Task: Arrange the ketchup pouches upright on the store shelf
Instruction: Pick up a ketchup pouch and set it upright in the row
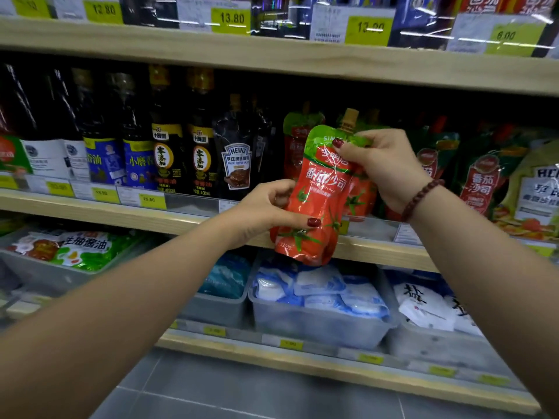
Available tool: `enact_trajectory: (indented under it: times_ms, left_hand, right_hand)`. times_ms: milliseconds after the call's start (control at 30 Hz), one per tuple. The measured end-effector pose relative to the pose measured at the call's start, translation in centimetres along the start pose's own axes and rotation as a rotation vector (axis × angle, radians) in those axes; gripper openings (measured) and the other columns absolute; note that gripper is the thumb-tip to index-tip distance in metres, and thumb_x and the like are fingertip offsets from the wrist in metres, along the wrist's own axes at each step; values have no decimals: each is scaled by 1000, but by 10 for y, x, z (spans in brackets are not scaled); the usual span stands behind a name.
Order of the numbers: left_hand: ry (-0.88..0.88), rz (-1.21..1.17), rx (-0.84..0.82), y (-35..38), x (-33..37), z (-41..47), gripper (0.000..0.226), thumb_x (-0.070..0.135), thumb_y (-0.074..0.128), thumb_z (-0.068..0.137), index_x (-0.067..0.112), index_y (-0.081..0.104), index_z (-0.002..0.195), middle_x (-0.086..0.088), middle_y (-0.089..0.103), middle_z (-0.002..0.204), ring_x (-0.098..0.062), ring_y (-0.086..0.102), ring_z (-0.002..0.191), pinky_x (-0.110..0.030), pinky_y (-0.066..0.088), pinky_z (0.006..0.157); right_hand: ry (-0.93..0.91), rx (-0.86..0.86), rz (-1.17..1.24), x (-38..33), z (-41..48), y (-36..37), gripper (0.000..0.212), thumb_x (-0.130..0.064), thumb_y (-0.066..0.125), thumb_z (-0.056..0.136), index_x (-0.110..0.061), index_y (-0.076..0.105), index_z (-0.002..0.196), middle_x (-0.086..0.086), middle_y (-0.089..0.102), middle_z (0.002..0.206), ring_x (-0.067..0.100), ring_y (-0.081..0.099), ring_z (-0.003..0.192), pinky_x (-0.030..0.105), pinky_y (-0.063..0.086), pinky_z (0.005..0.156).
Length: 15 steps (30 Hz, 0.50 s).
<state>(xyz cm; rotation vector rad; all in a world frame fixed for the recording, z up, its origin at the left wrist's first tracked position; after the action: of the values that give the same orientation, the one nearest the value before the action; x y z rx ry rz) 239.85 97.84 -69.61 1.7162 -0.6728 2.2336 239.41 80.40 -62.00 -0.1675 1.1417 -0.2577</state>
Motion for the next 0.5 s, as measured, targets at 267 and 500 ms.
enact_trajectory:
  times_ms: [267, 500]
  left_hand:
    - [1, -63, 107, -5, 5, 13, 45, 7, 81, 62, 16, 64, 102, 0, 76, 88, -17, 72, 84, -23, 55, 62]
    - [-6, -54, 231, -29, 14, 32, 48, 9, 82, 62, 24, 61, 103, 5, 76, 88, -12, 72, 79, -19, 54, 53]
  right_hand:
    - [8, -10, 55, 0, 17, 2, 14, -26, 66, 83, -12, 66, 86, 3, 72, 78, 16, 70, 70, 33, 57, 61]
    - [-64, 51, -428, 70, -20, -14, 12, -31, 59, 86, -22, 64, 92, -3, 67, 86, 8, 61, 77, 19, 49, 68]
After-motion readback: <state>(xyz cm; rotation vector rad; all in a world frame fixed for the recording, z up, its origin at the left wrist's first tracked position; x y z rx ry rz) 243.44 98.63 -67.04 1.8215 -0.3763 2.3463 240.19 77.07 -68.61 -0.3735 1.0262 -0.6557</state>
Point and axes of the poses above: each hand's wrist, its own z-axis towards the middle knuckle, its own y-axis out of the palm, x = y × z, the point moved 4 cm from there along z, towards the middle knuckle
